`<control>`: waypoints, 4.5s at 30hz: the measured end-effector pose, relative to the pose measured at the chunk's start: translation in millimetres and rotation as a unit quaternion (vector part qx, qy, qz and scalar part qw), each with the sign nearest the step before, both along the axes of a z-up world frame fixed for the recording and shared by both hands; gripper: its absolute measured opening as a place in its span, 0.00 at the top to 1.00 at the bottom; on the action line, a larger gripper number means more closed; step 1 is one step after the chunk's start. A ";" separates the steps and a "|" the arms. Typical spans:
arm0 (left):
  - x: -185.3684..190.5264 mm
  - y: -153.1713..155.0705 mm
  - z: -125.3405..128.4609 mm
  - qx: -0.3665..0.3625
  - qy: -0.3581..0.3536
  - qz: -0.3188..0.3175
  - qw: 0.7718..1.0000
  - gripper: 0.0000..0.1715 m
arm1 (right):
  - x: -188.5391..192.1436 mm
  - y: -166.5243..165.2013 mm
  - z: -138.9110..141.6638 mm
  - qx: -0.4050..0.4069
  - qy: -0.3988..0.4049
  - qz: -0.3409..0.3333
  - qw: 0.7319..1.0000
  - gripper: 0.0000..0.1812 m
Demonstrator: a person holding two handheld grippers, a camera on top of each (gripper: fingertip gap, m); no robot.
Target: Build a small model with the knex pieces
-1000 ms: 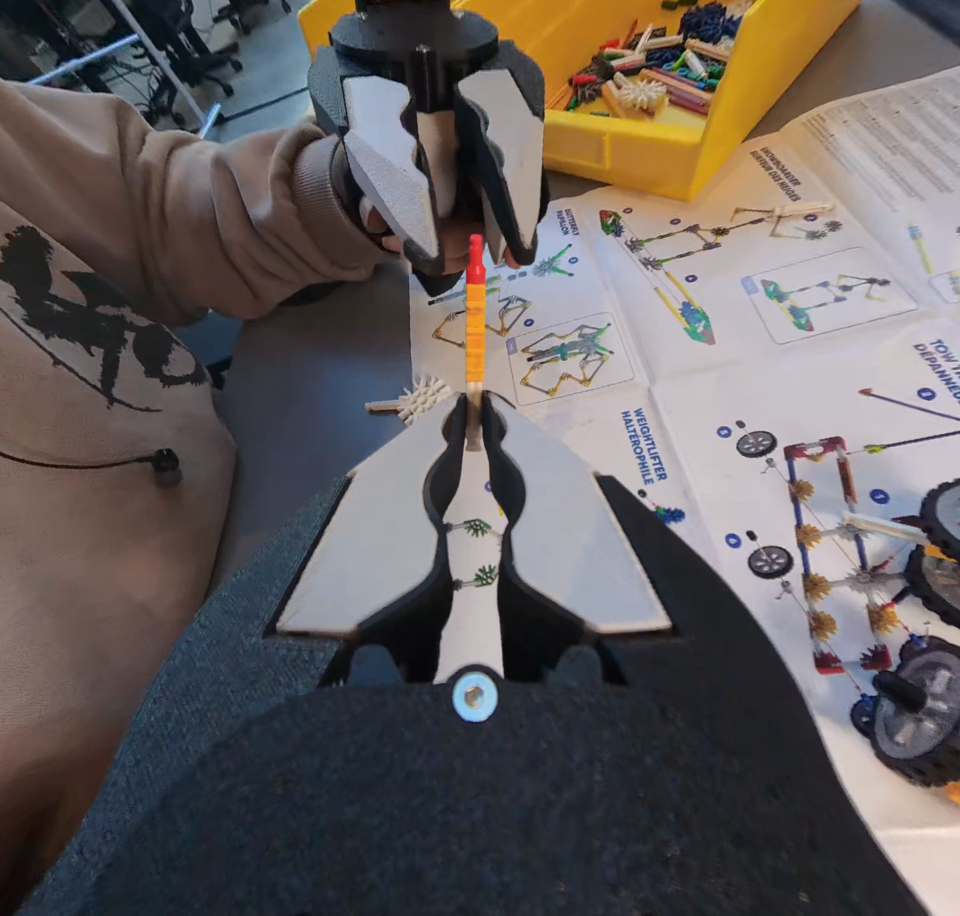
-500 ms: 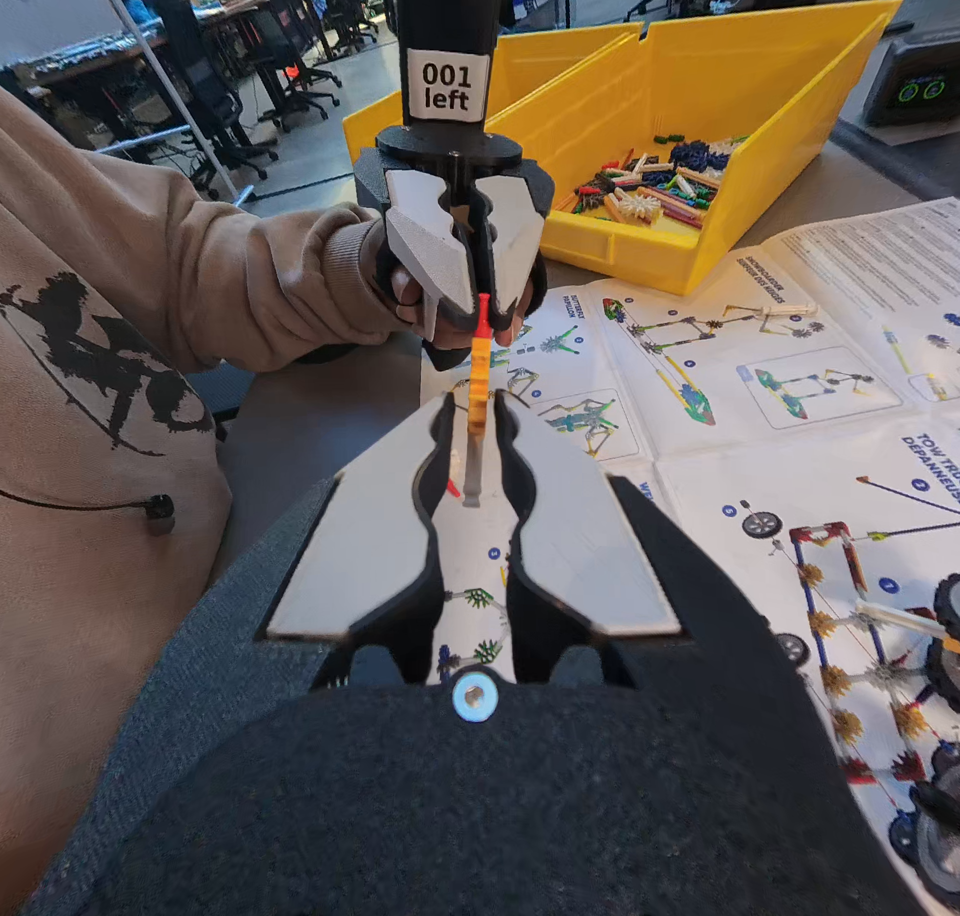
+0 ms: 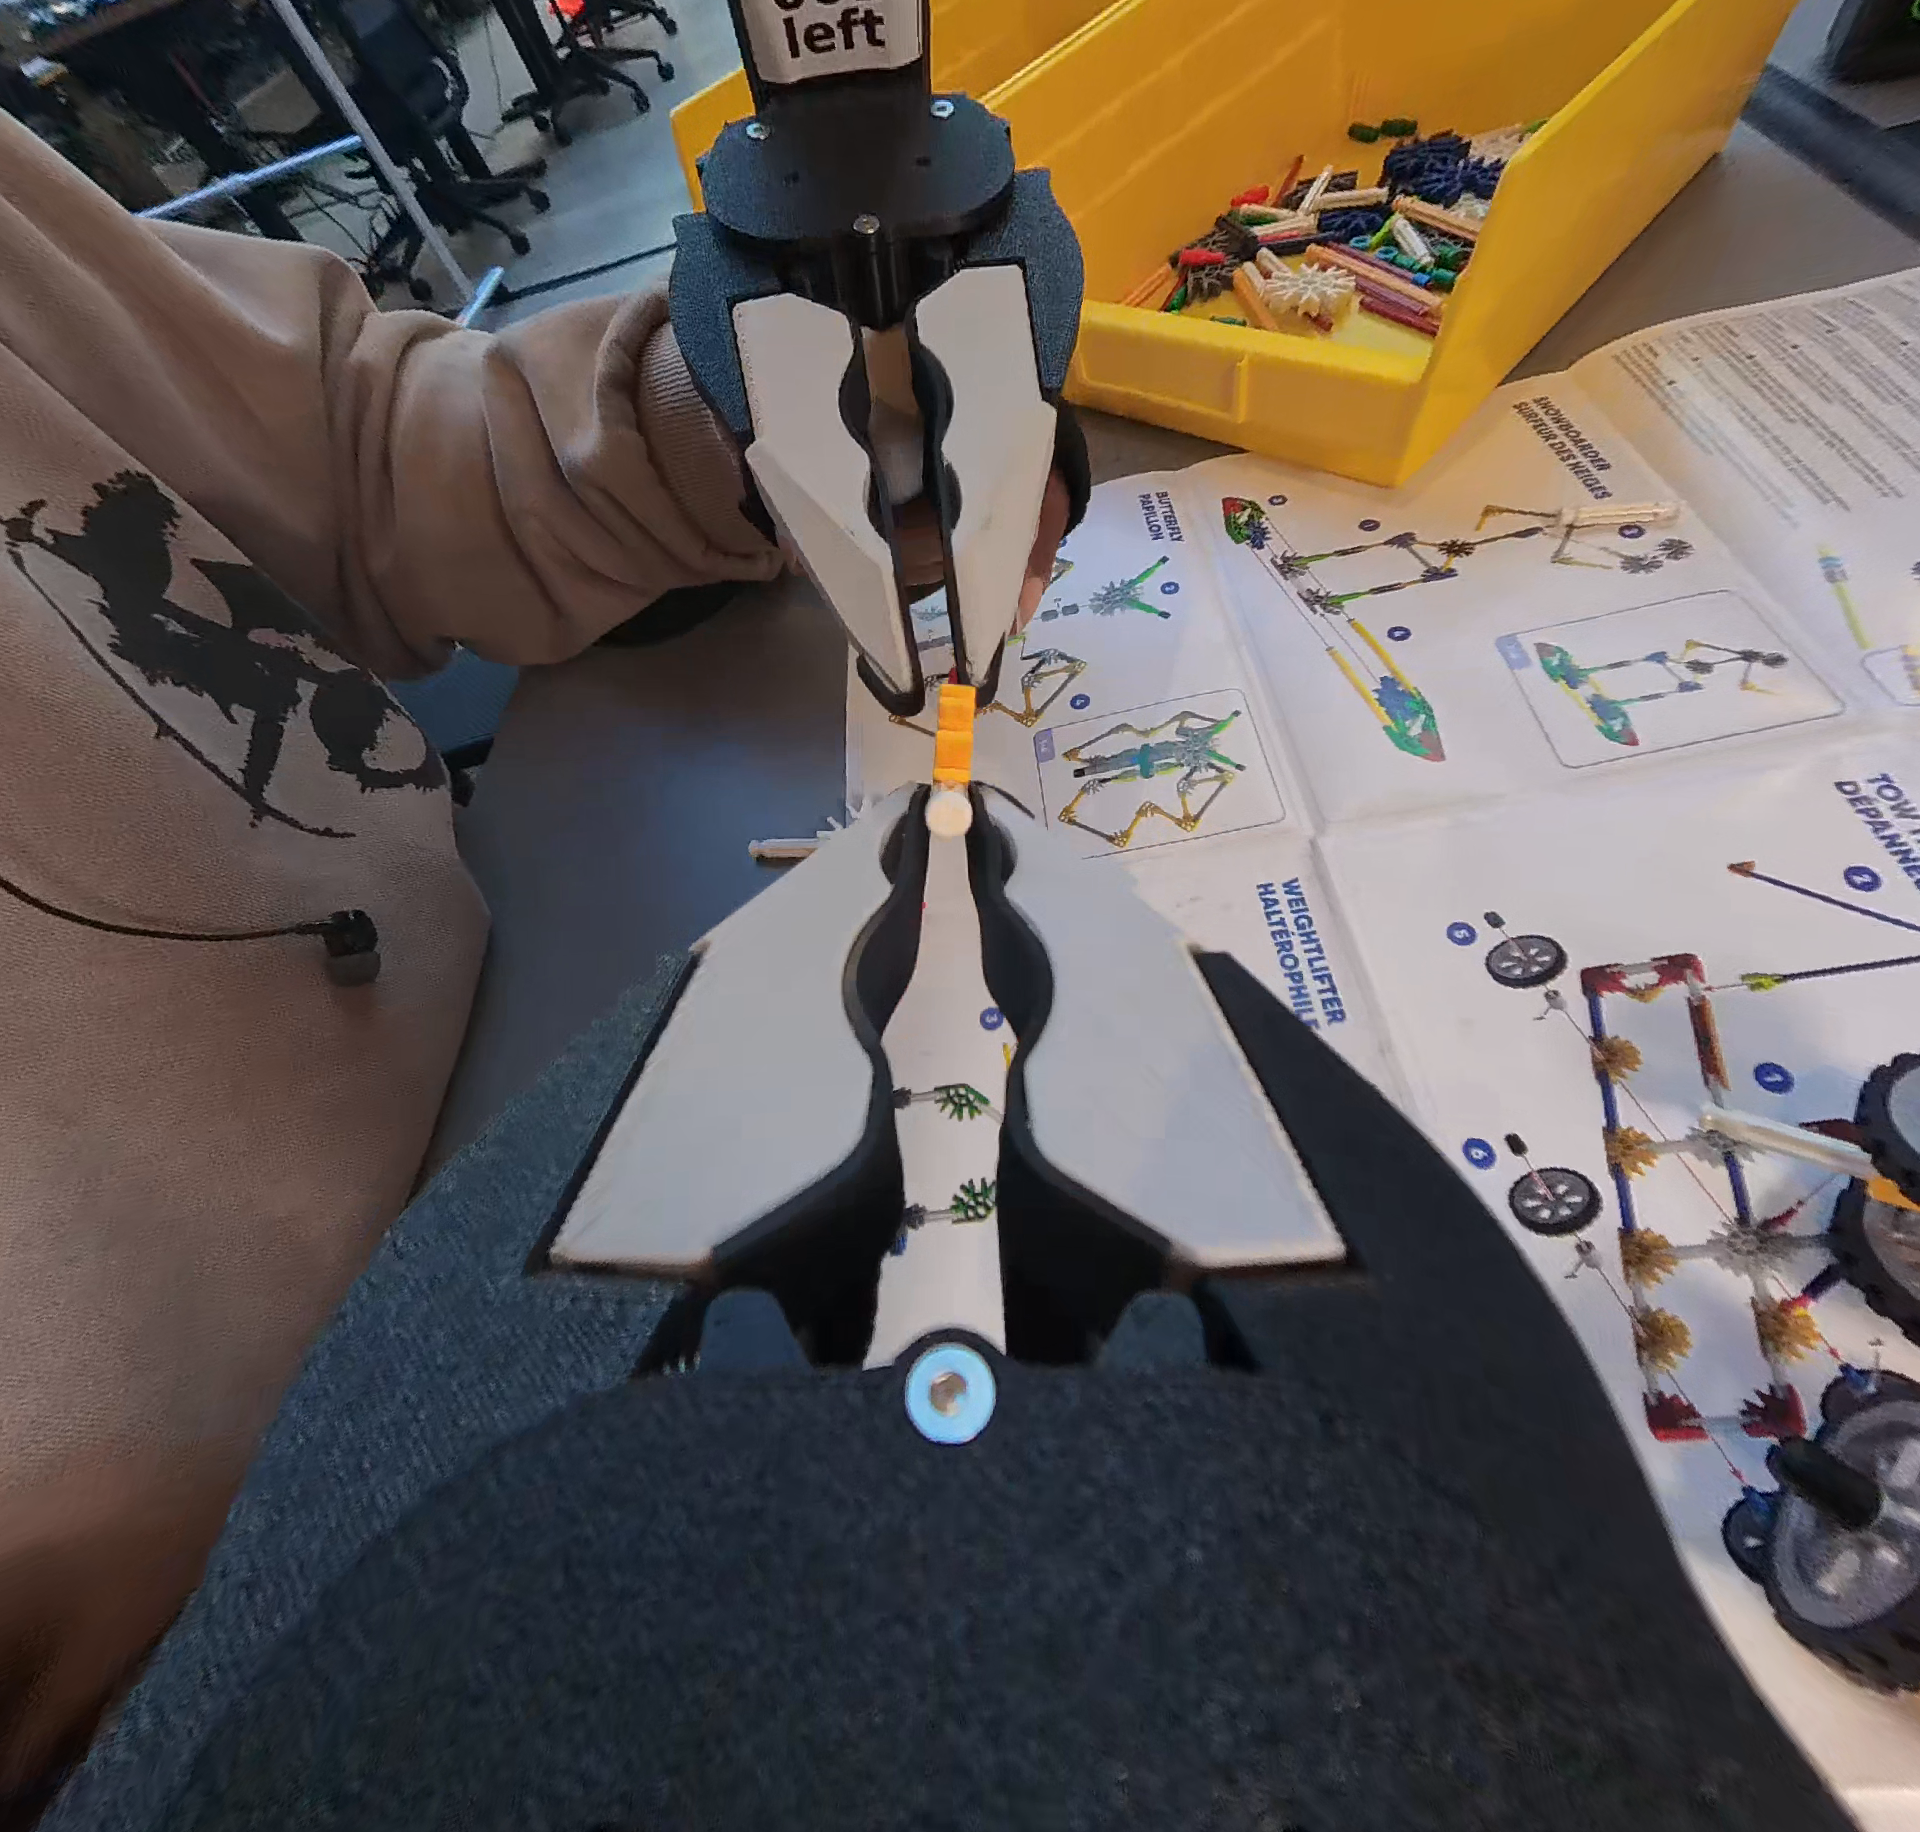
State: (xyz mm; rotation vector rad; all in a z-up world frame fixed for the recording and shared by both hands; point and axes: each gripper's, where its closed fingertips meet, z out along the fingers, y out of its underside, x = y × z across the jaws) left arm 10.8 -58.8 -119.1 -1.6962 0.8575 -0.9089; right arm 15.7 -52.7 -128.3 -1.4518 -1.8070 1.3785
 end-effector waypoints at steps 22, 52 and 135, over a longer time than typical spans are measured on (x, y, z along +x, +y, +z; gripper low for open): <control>3.8 -1.8 2.6 -0.053 -0.044 -0.018 0.997 0.98 | -0.1 -2.7 15.1 -0.034 0.050 0.009 0.998 0.97; -16.8 43.0 -6.5 -0.051 -0.068 0.115 0.990 0.92 | -13.5 50.9 4.4 -0.014 0.104 -0.140 0.984 0.98; 20.5 4.1 -13.1 -0.163 -0.098 -0.008 0.982 0.98 | 11.3 5.2 0.3 -0.183 -0.056 0.014 0.982 0.97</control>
